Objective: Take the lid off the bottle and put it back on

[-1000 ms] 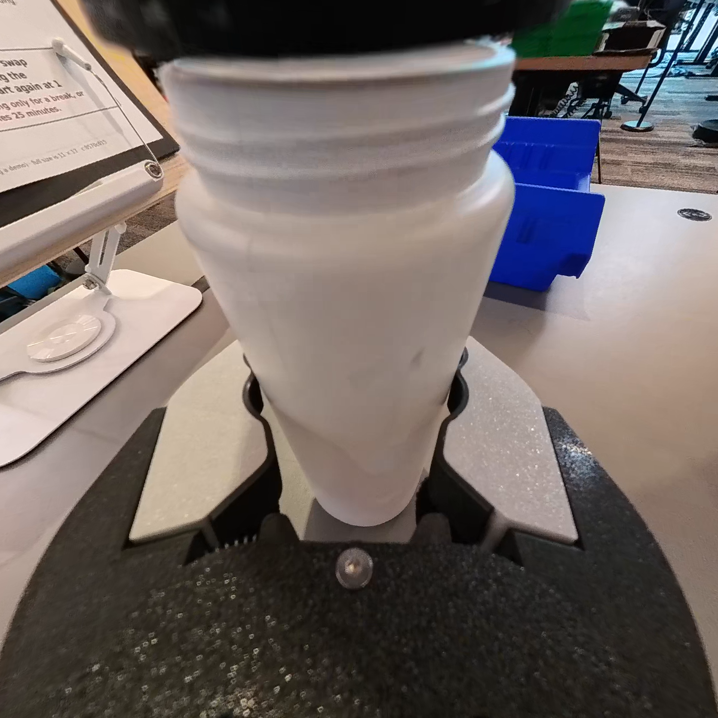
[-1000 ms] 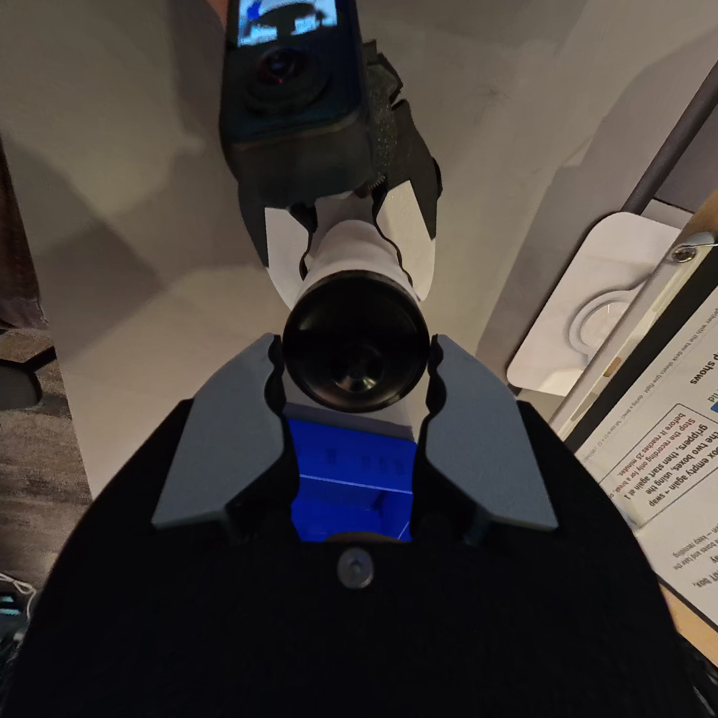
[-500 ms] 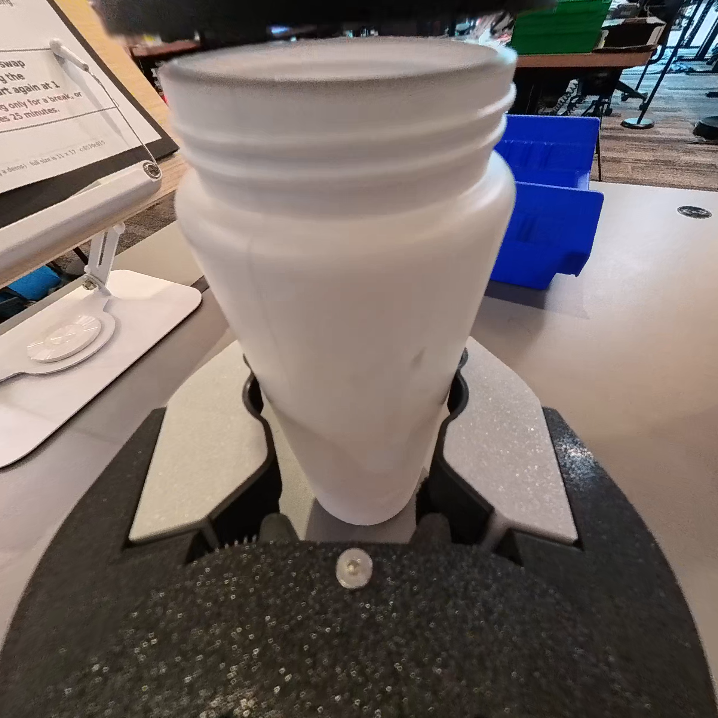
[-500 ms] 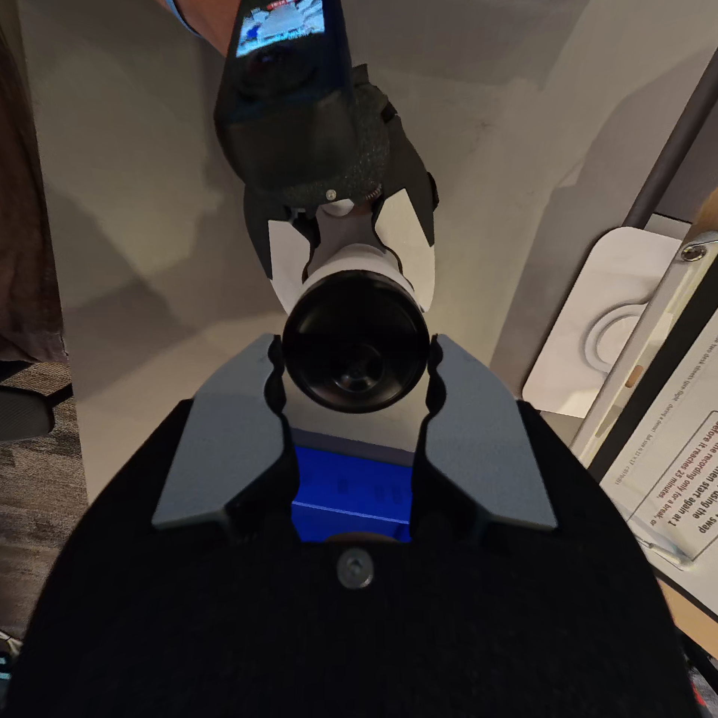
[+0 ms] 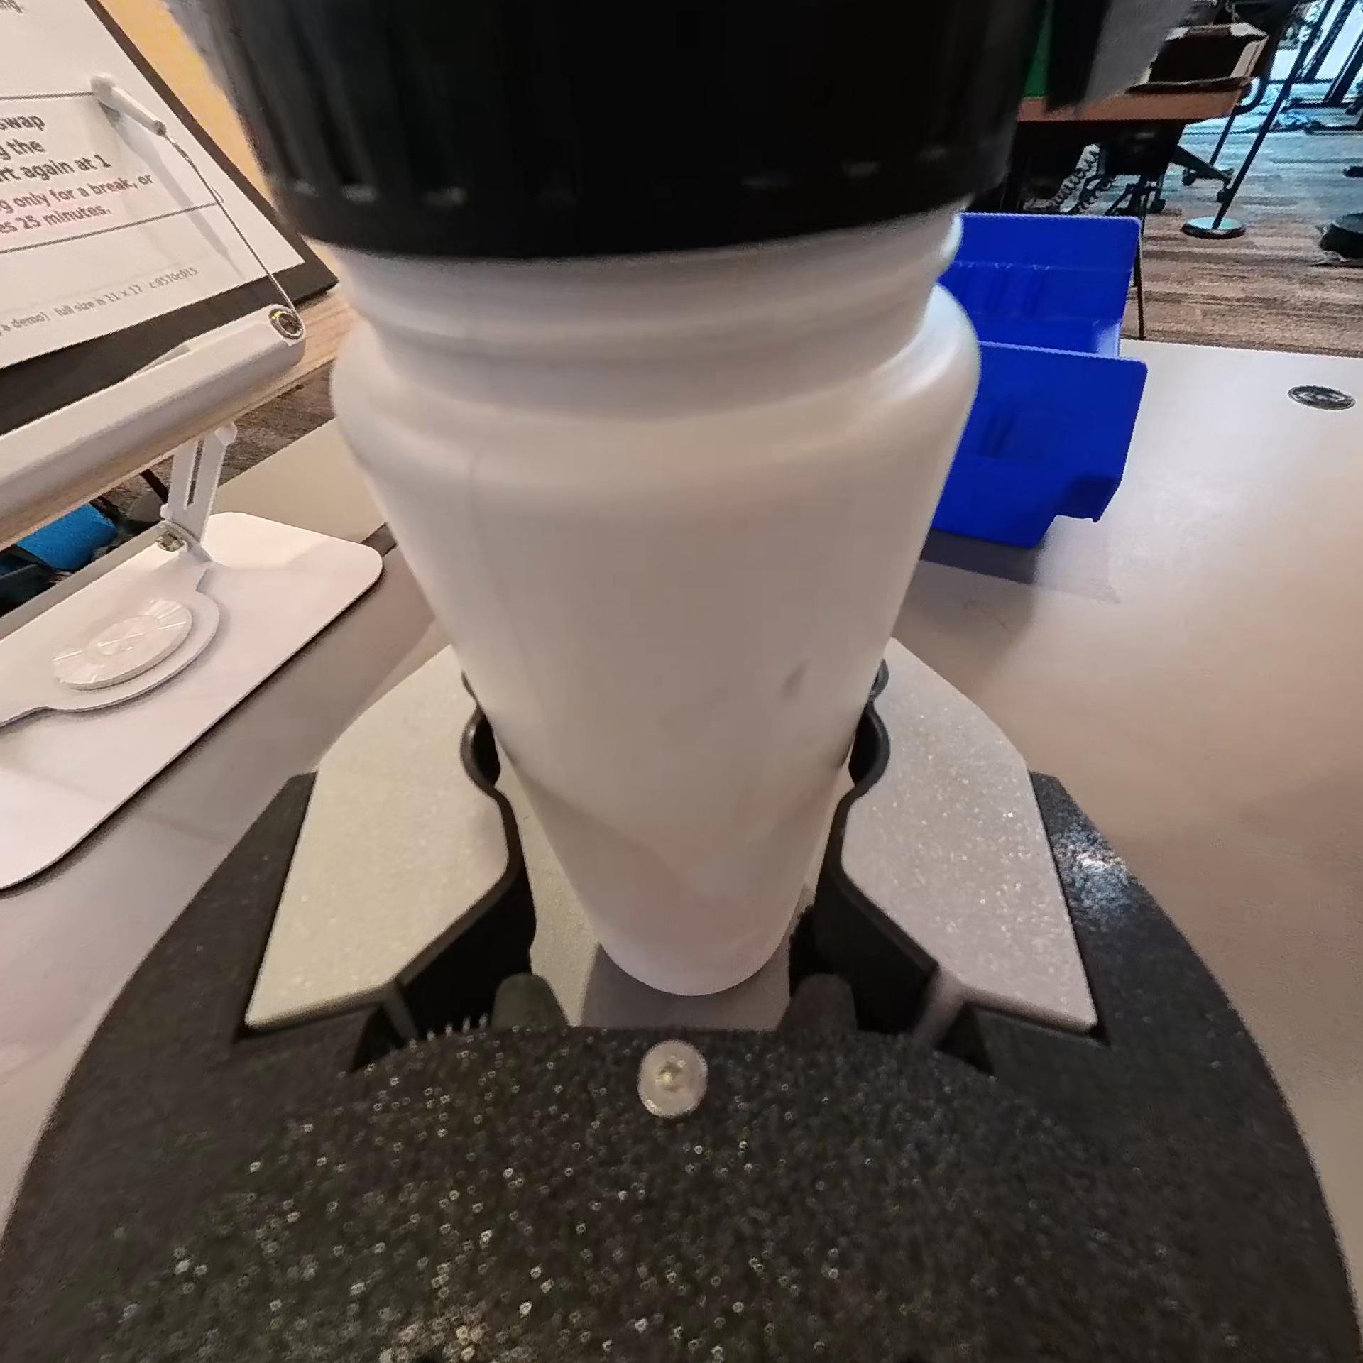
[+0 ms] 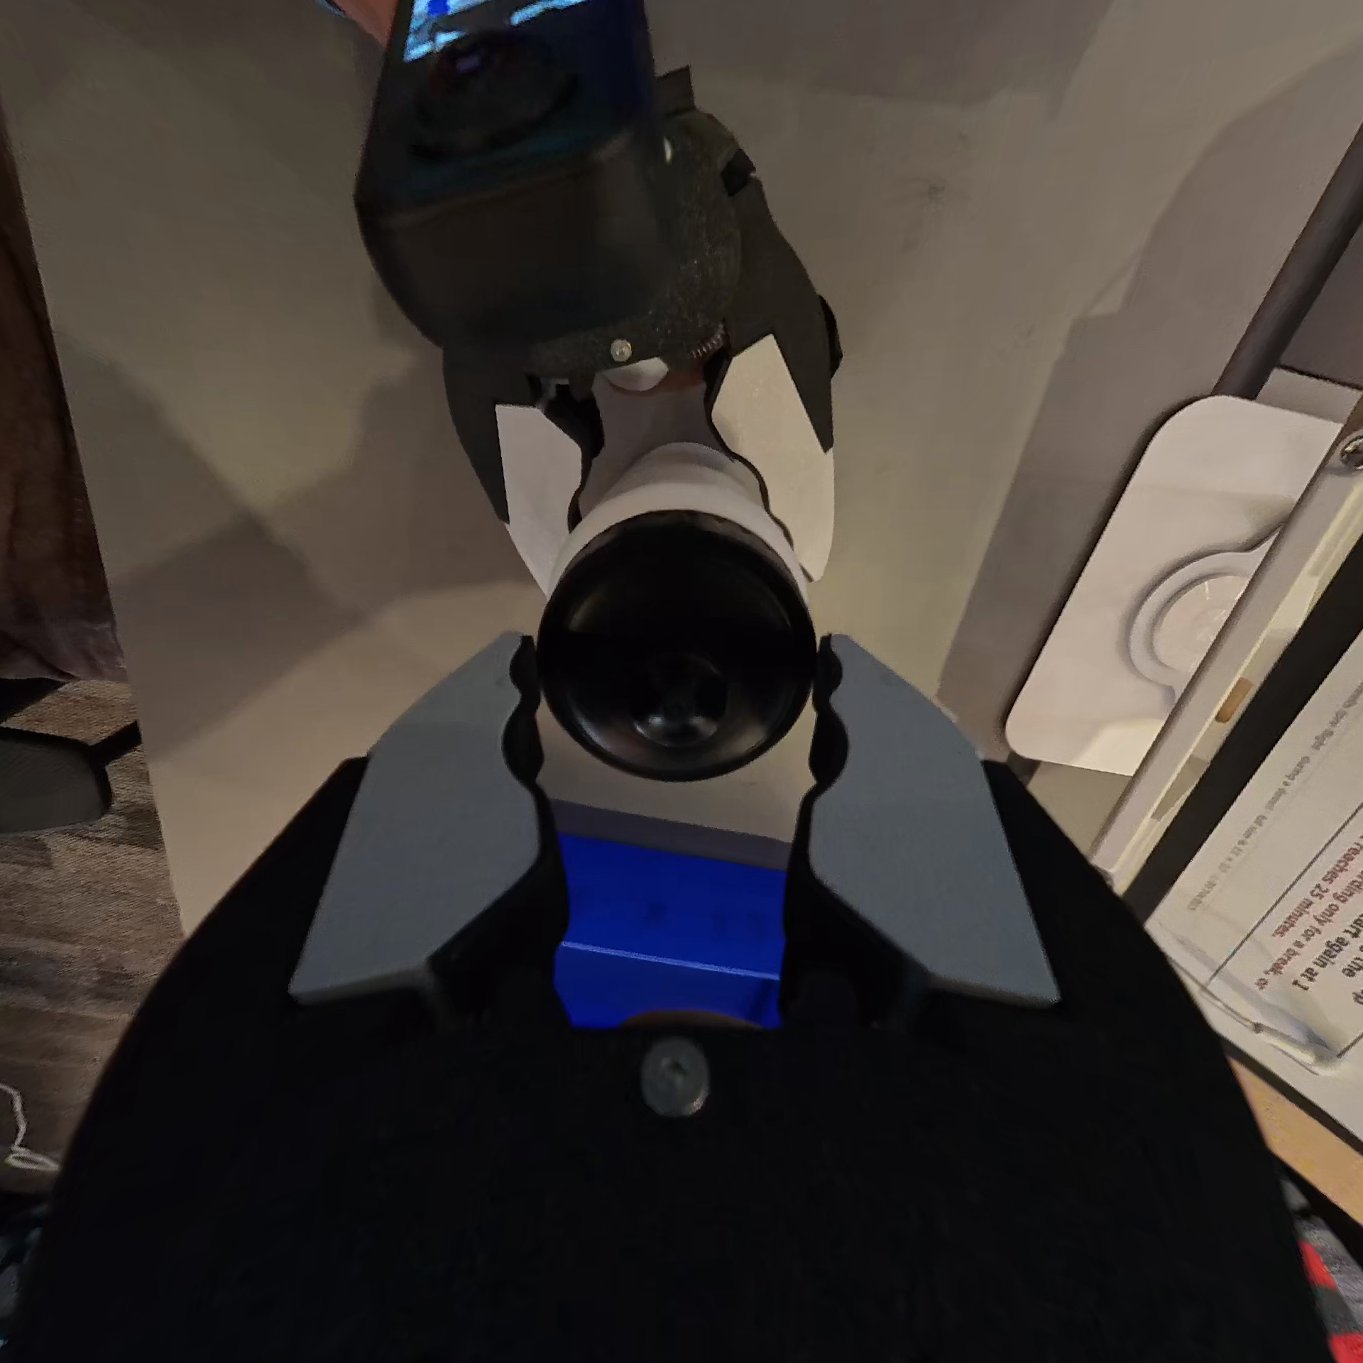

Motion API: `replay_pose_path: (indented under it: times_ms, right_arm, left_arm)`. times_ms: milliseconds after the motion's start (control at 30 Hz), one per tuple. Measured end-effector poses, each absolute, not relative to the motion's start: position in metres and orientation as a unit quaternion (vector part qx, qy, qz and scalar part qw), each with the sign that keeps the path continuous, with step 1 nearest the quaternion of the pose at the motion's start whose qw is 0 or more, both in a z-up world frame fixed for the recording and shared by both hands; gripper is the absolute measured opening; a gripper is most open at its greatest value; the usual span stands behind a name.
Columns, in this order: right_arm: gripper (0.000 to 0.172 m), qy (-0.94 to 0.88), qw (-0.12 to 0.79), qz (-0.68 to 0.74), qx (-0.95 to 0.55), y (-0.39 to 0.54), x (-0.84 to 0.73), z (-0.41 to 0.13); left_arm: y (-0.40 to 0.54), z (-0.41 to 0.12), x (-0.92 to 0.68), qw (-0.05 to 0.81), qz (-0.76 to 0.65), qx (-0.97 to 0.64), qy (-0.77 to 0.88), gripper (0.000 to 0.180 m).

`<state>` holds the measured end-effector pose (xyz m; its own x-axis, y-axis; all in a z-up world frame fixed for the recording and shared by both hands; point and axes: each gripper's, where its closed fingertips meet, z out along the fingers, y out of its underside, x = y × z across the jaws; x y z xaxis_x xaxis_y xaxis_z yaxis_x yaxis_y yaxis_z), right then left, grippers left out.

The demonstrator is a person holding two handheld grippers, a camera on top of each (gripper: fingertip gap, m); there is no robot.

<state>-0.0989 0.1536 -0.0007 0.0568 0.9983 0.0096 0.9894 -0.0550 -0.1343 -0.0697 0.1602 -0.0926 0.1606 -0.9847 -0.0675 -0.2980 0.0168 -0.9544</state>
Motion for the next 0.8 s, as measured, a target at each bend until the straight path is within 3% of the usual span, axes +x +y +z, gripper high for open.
replay_pose_path:
  times_ms: [800]
  right_arm:
    - [0.071,-0.479,0.023,-0.017,-0.877,0.1556,-0.0978,-0.0023]
  left_arm:
    - [0.1621,-0.0925,-0.0694,0.471,-0.366,-0.605,0.528,0.094]
